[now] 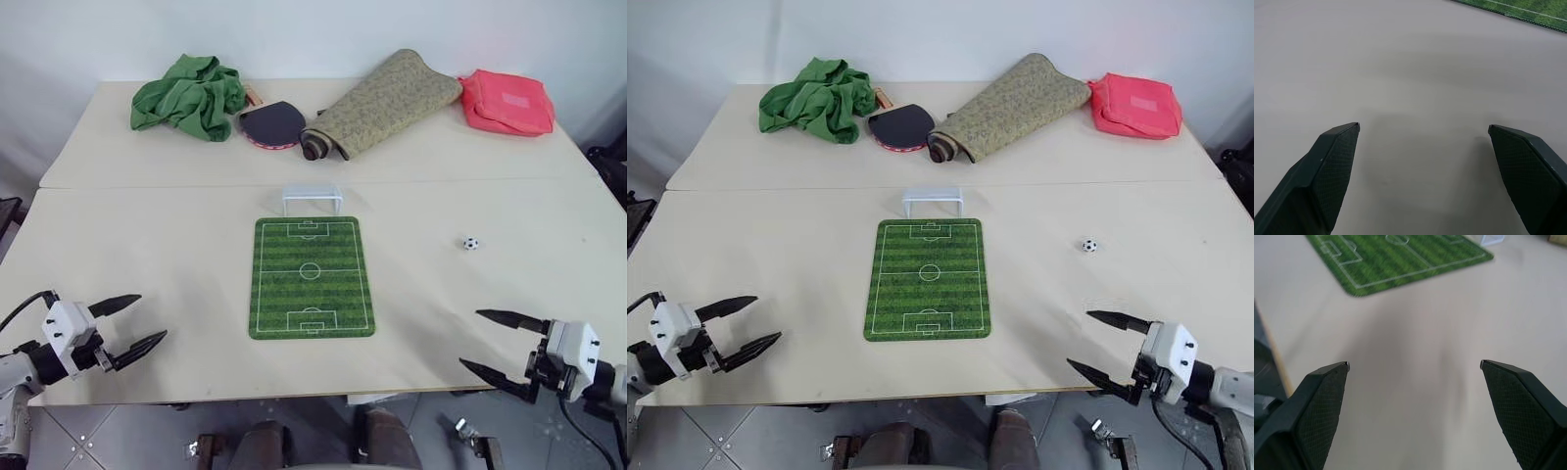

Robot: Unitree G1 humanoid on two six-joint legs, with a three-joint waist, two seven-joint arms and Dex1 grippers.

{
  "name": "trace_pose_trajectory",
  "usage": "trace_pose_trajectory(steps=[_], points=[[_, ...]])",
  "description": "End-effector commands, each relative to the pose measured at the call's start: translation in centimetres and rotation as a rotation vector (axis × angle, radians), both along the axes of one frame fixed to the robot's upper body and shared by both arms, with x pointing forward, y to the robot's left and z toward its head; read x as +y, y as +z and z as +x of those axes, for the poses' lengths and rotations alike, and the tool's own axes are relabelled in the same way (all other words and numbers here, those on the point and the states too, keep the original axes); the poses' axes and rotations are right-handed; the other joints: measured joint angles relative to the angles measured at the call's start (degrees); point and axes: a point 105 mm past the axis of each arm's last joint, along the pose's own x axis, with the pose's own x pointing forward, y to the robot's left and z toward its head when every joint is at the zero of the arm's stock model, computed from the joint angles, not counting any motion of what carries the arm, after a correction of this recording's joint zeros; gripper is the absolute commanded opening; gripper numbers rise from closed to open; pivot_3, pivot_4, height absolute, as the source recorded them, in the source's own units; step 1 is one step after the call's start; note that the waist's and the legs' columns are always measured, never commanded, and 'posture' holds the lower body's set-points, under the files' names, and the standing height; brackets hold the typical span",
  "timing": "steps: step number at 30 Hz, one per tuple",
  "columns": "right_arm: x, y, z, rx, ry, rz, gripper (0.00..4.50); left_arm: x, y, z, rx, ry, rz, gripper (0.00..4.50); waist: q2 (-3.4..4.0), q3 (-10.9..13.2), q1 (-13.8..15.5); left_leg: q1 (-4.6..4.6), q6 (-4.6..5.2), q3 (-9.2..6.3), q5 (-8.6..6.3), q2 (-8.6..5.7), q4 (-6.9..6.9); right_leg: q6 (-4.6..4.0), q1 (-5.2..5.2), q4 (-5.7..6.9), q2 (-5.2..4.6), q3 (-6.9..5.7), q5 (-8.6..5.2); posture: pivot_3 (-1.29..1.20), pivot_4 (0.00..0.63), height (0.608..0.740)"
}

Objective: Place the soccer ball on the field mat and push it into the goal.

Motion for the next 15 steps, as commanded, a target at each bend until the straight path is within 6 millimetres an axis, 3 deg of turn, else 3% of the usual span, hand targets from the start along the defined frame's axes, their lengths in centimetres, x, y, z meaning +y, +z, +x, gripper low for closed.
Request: trace_pose_trajectory(steps=[1,4,9,13,15], points=[[0.3,0.9,0.1,-0.028,0.017,0.009,4.48,-0.2,0.7,-0.3,-0.02,-0.019,0.002,4.5,0.0,0.0,0.11,0.0,0.0,0.0,0.0,0.0,0.0,0.0,0.0,0.0,0.0,0.0,0.0,0.0,0.15,0.74],[0.2,1.6,0.5,-0.053,-0.023,0.05,4.48,-1.2,2.0,0.0,-0.029,-0.058,-0.093,4.5,-0.01,0.0,0.26,-0.03,0.0,0.0,0.0,-0.01,0.05,0.0,0.01,0.0,-0.01,0.0,0.0,0.0,0.15,0.74],[-1.5,3.5,0.7,-0.131,-0.211,0.14,4.48,-4.0,6.7,1.3,-0.106,-0.203,-0.279,4.5,0.0,0.0,1.2,-0.03,0.0,-0.22,0.0,0.02,0.07,0.0,0.01,0.06,-0.01,-0.01,0.0,0.0,0.15,0.74],[-6.4,5.3,0.4,-0.237,-0.485,0.182,4.48,-9.0,9.1,2.1,-0.105,-0.39,-0.333,4.5,0.01,0.0,1.58,0.0,0.0,-0.31,0.0,-0.05,0.08,0.0,0.02,0.05,-0.02,0.08,0.01,0.0,0.15,0.74],[-8.4,4.8,-0.1,-0.237,-0.582,0.18,4.48,-10.8,9.6,2.4,-0.106,-0.464,-0.333,4.5,0.01,-0.01,1.54,0.0,0.0,-0.27,0.0,-0.07,0.08,0.0,0.02,0.05,-0.02,0.08,0.01,0.0,0.15,0.74]])
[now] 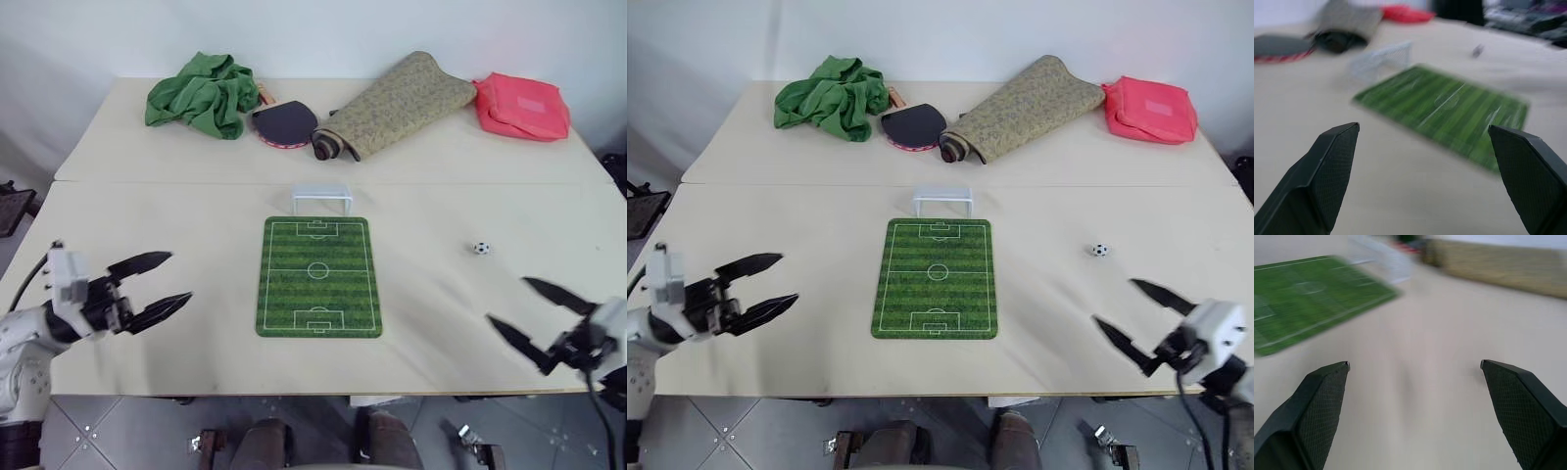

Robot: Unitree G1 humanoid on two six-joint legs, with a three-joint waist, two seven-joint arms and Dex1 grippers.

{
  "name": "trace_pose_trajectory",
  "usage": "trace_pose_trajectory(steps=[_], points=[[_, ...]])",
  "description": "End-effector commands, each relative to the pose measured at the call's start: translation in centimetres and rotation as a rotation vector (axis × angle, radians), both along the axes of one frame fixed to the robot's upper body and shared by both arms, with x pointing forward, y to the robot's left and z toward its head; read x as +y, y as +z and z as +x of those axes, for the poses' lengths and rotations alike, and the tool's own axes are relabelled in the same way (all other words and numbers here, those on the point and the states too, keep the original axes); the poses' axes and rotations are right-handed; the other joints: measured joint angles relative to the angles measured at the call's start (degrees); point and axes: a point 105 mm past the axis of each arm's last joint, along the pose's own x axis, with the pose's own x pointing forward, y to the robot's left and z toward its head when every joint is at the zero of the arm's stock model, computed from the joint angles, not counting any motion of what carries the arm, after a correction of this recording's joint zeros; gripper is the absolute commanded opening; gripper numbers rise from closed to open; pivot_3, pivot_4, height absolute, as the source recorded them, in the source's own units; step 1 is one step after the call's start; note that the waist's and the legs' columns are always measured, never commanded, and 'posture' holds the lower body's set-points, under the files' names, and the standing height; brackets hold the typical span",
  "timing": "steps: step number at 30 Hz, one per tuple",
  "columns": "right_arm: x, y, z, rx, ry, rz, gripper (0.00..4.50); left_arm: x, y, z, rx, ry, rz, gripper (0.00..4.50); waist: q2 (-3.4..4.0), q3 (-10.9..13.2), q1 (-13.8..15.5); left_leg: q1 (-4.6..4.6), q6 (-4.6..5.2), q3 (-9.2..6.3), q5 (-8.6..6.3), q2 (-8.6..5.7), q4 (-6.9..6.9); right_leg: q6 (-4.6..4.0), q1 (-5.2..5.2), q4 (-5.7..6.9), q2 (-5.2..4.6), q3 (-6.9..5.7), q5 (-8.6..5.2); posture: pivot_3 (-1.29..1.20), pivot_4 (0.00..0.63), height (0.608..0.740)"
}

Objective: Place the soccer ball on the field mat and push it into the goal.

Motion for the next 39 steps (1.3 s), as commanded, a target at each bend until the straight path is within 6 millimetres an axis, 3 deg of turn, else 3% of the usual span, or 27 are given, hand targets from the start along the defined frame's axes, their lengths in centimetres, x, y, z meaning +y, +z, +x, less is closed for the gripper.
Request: trace_pose_trajectory(steps=[1,6,10,12,15,21,28,31,39], points=[[-3.5,0.2,-1.0,-0.028,-0.172,0.019,4.48,-3.0,1.3,0.0,-0.031,-0.123,-0.007,4.5,0.0,-0.01,-0.16,0.0,0.0,0.08,0.0,0.0,0.0,0.0,0.0,0.01,0.01,-0.02,0.0,0.0,0.15,0.74],[-5.2,-1.4,0.0,0.013,-0.235,0.045,4.48,-4.2,1.8,1.1,-0.024,-0.122,-0.044,4.5,0.03,-0.01,-1.28,0.04,-0.01,0.46,0.01,0.04,-0.04,-0.01,-0.01,0.0,0.08,0.05,-0.01,0.0,0.15,0.74],[-3.2,-0.4,2.4,0.0,-0.139,0.036,4.48,-4.1,1.5,1.2,-0.018,-0.108,-0.045,4.5,0.06,-0.01,-2.4,0.12,-0.01,0.55,0.01,0.05,-0.04,-0.01,-0.02,0.07,0.09,0.18,-0.01,0.0,0.15,0.74],[-1.4,0.9,4.9,0.009,-0.076,0.063,4.48,-4.1,1.3,1.2,0.015,-0.115,-0.057,4.5,0.08,0.0,-2.83,0.12,-0.01,0.54,0.01,0.06,0.03,-0.01,-0.02,0.1,0.08,0.2,-0.01,0.0,0.15,0.74],[0.6,1.2,7.9,0.1,-0.033,0.085,4.48,-4.5,1.5,1.2,0.005,-0.127,-0.074,4.5,0.11,0.02,-3.06,0.12,0.0,0.29,0.02,0.07,0.09,-0.03,-0.08,0.13,0.07,0.33,0.03,0.0,0.15,0.74],[1.7,0.0,12.0,0.218,-0.073,0.053,4.48,-6.1,1.6,1.5,-0.011,-0.157,-0.073,4.5,0.11,0.02,-1.5,-0.1,-0.03,0.31,0.04,0.04,0.09,-0.07,-0.09,0.07,0.06,-0.04,0.01,0.0,0.15,0.74],[2.2,-1.3,14.8,0.235,-0.085,0.039,4.48,-6.5,1.6,1.6,-0.018,-0.168,-0.057,4.5,0.11,0.02,-1.75,-0.17,-0.03,0.29,0.04,0.02,0.04,-0.06,-0.09,0.01,0.04,-0.14,0.01,0.0,0.15,0.74],[2.4,-1.9,15.1,0.249,-0.085,0.048,3.88,-6.4,1.7,1.5,-0.029,-0.162,-0.053,4.5,0.11,0.02,-1.81,-0.16,-0.03,0.3,0.04,0.03,0.04,-0.06,-0.09,0.01,0.04,-0.13,0.01,0.0,0.15,0.74],[2.6,-2.6,15.3,0.248,-0.069,0.059,1.08,-6.0,1.4,1.2,-0.02,-0.146,-0.049,4.5,0.12,0.02,-1.81,-0.15,-0.03,0.3,0.04,0.04,0.04,-0.06,-0.09,0.01,0.04,-0.12,0.01,0.0,0.15,0.74]])
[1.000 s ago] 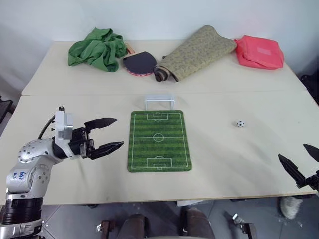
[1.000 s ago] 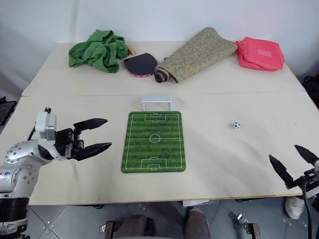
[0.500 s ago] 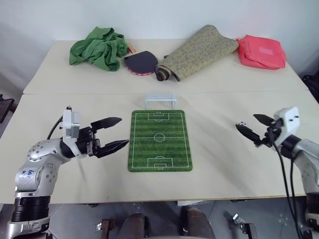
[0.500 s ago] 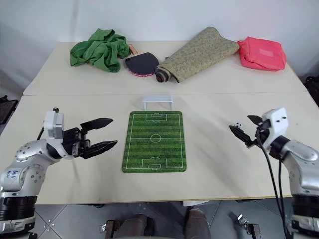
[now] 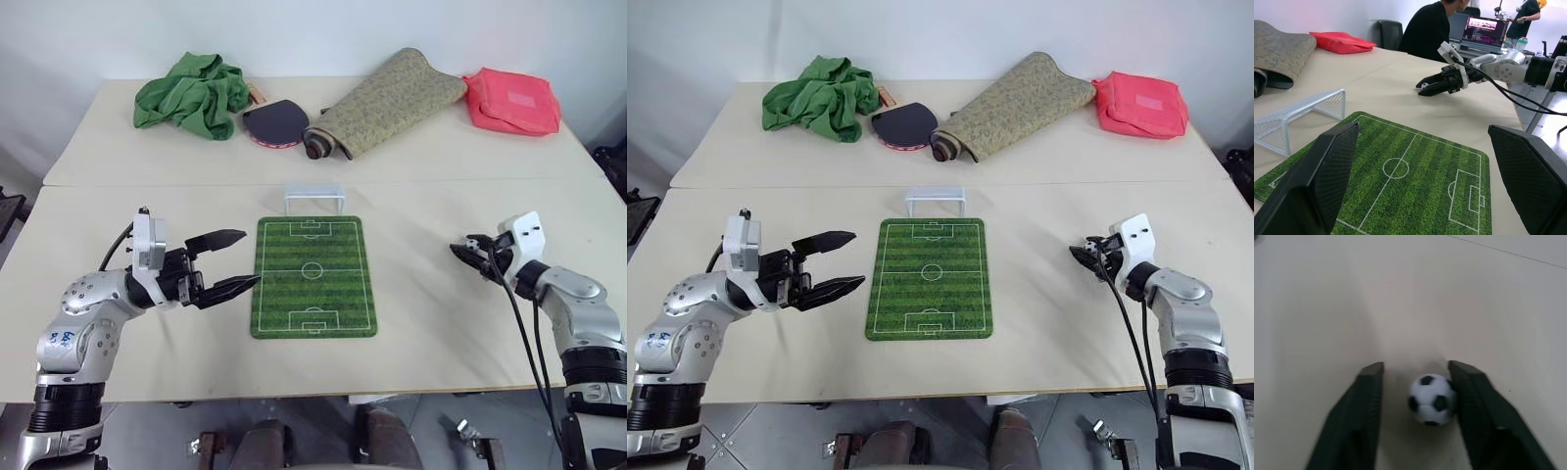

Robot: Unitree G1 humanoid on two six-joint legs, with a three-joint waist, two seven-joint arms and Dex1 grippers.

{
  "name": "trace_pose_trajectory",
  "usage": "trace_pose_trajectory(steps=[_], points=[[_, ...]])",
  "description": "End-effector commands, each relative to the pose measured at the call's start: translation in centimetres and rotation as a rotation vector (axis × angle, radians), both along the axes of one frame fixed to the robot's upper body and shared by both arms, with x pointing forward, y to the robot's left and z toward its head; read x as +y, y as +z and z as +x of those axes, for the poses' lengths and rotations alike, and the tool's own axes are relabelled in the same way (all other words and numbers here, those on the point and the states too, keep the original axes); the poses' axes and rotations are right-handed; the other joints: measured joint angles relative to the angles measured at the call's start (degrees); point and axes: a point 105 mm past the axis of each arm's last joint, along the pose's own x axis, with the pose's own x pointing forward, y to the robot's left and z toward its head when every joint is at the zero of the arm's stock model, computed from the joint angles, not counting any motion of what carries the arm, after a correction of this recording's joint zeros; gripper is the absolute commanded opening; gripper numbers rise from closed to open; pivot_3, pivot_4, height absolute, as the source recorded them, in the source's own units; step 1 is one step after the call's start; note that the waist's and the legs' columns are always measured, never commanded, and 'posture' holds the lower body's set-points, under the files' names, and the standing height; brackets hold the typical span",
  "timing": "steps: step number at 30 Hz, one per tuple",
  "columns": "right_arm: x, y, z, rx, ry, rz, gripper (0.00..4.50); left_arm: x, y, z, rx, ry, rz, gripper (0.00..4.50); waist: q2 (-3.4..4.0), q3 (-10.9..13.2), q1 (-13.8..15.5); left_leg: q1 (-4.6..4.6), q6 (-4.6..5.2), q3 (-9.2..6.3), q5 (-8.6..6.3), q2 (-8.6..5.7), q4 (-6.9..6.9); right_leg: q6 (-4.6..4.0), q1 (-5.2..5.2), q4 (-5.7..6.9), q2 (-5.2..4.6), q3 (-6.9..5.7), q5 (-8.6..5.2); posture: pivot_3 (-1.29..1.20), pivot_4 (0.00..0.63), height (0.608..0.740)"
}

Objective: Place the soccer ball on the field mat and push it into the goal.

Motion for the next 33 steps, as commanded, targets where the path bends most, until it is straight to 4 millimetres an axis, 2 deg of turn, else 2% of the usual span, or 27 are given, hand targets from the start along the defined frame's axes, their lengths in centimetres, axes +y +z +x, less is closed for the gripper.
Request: trace_pose_trajectory(steps=[1,3,5,6,8,9,11,12,17,20,23,33], points=[[0.2,1.2,0.2,-0.065,0.025,0.007,0.83,0.0,0.7,-0.5,-0.041,-0.006,0.015,4.5,0.0,0.0,0.06,0.0,0.0,0.0,0.0,0.01,0.0,0.0,0.0,0.0,0.0,0.0,0.0,0.0,0.15,0.74],[1.5,2.5,-0.1,-0.137,0.114,0.027,0.82,0.1,0.7,-0.4,-0.045,0.001,0.012,4.5,0.0,0.0,0.02,-0.01,0.0,-0.01,0.0,0.01,0.01,0.0,0.0,0.0,0.0,0.0,0.0,0.0,0.15,0.74],[3.7,4.1,-0.9,-0.196,0.271,0.048,0.82,0.4,0.7,-0.5,-0.058,0.002,0.012,4.5,0.02,0.01,-0.05,0.0,0.0,0.0,0.0,0.01,0.01,0.0,0.0,0.0,0.01,0.0,0.0,0.0,0.15,0.74],[5.8,4.9,-1.8,-0.212,0.411,0.042,0.82,0.7,0.6,-0.6,-0.068,0.001,0.013,4.5,0.05,0.03,-0.06,0.0,0.0,0.0,0.0,0.01,0.01,0.0,0.0,0.0,0.01,0.0,0.0,0.0,0.15,0.74],[8.5,5.5,-3.2,-0.21,0.596,0.032,0.82,1.1,0.3,-0.9,-0.074,-0.005,0.015,4.5,0.11,0.06,-0.13,0.0,0.0,-0.01,0.0,0.02,0.0,0.0,-0.01,-0.02,0.02,0.0,0.0,0.0,0.15,0.74],[10.7,5.6,-4.0,-0.189,0.712,0.024,0.82,1.4,-0.1,-1.0,-0.074,-0.01,0.029,4.5,0.1,0.06,-0.15,0.01,0.0,-0.01,0.0,0.05,0.0,0.0,-0.01,-0.02,0.05,0.0,0.0,0.0,0.15,0.74],[16.0,5.2,-6.4,-0.112,0.978,-0.025,0.82,2.2,-2.0,-1.8,-0.065,-0.041,0.111,4.5,0.11,0.06,-0.54,0.03,-0.01,0.0,0.0,0.09,0.0,0.0,0.0,-0.02,0.1,0.0,0.0,0.0,0.15,0.74],[17.6,5.0,-7.3,-0.082,1.059,-0.046,0.82,2.4,-2.9,-2.1,-0.052,-0.053,0.154,4.5,0.11,0.06,-1.09,0.03,-0.01,0.01,0.0,0.09,-0.01,0.0,-0.01,-0.02,0.1,0.01,0.0,0.0,0.15,0.74],[23.4,2.5,-9.0,-0.014,1.21,-0.128,0.82,3.3,-5.4,-4.0,0.004,-0.128,0.216,4.5,0.09,0.06,-0.95,0.0,-0.04,-0.01,0.01,0.08,-0.02,-0.02,-0.03,-0.01,0.12,-0.02,-0.01,0.0,0.15,0.74],[25.5,0.8,-9.4,-0.013,1.228,-0.168,0.82,3.6,-6.1,-4.3,0.018,-0.117,0.22,4.5,0.07,0.05,-0.87,-0.06,-0.04,-0.09,0.01,0.01,0.03,-0.02,-0.03,0.0,0.06,-0.06,-0.01,0.0,0.15,0.74],[26.2,-0.2,-9.3,0.009,1.209,-0.163,0.82,3.5,-6.3,-4.5,0.027,-0.109,0.216,4.5,0.06,0.05,-0.99,-0.1,-0.04,-0.13,0.01,0.01,0.04,-0.02,-0.06,0.02,0.06,-0.08,-0.01,0.0,0.15,0.74],[26.3,-1.7,-8.0,0.038,1.167,-0.157,0.82,3.5,-6.1,-4.6,0.026,-0.095,0.212,4.5,0.06,0.05,-1.44,-0.05,-0.05,-0.07,0.01,0.05,0.0,-0.02,-0.08,0.04,0.08,-0.06,-0.01,0.0,0.15,0.74]])
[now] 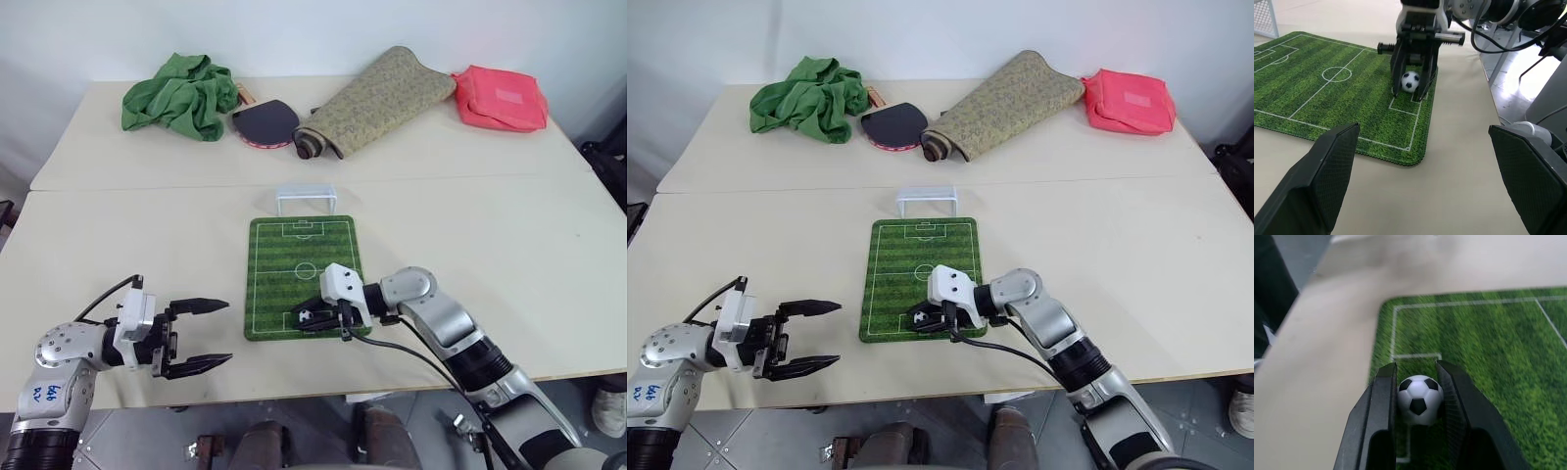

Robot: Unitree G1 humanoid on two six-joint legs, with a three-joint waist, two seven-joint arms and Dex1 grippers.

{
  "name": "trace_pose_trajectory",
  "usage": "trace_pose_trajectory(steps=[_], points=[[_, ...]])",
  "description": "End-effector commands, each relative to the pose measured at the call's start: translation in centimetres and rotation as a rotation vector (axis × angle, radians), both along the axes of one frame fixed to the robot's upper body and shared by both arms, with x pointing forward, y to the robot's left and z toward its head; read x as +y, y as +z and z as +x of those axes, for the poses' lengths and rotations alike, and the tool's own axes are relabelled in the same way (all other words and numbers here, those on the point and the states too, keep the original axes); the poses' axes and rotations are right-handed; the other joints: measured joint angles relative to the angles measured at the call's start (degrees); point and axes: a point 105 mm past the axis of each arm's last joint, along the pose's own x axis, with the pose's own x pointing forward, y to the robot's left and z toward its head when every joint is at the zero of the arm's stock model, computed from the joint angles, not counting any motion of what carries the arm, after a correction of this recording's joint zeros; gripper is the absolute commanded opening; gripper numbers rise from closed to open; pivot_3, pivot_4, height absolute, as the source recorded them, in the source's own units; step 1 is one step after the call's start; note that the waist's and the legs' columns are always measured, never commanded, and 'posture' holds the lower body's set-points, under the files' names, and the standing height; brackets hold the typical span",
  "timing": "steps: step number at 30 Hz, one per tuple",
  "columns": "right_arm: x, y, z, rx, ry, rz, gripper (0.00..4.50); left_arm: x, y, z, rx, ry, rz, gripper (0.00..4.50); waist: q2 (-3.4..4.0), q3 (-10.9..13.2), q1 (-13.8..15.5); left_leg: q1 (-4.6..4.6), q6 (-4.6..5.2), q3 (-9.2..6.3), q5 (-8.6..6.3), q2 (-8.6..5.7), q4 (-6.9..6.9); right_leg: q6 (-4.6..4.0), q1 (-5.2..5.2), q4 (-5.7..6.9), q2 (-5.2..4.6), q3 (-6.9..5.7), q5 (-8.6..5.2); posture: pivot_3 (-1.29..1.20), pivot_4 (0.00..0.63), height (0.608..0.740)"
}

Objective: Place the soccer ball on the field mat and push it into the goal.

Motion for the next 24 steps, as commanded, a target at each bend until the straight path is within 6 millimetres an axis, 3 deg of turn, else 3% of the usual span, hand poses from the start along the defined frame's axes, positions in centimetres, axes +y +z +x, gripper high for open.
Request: trace_pose_trajectory(steps=[1,8,15,24], points=[[0.1,0.1,0.2,-0.013,0.004,0.009,0.82,0.0,0.8,-0.1,-0.037,-0.002,0.001,4.5,0.0,0.0,0.0,0.01,0.0,0.0,0.0,0.0,0.0,0.0,0.0,0.0,0.0,0.0,0.0,0.0,0.15,0.74],[0.2,-1.0,0.3,0.036,-0.004,-0.005,0.82,0.3,1.3,0.2,-0.049,0.012,0.007,4.5,0.0,0.0,-0.05,0.06,0.0,0.02,0.0,0.01,0.0,0.0,0.01,0.03,0.0,0.03,0.0,0.0,0.15,0.74],[0.6,-0.2,0.4,0.003,0.009,0.05,3.08,0.5,1.3,0.3,-0.048,0.027,0.006,4.5,0.0,-0.01,-0.07,0.1,0.0,0.04,0.0,0.02,0.01,0.0,0.03,0.05,0.0,0.05,0.0,0.0,0.15,0.74],[0.5,-0.1,0.3,-0.001,0.023,0.052,3.08,0.5,1.3,0.3,-0.049,0.034,0.001,4.5,0.0,0.0,-0.05,0.09,0.0,0.03,0.0,0.02,0.0,0.0,0.03,0.05,0.0,0.04,0.0,0.0,0.15,0.74]])
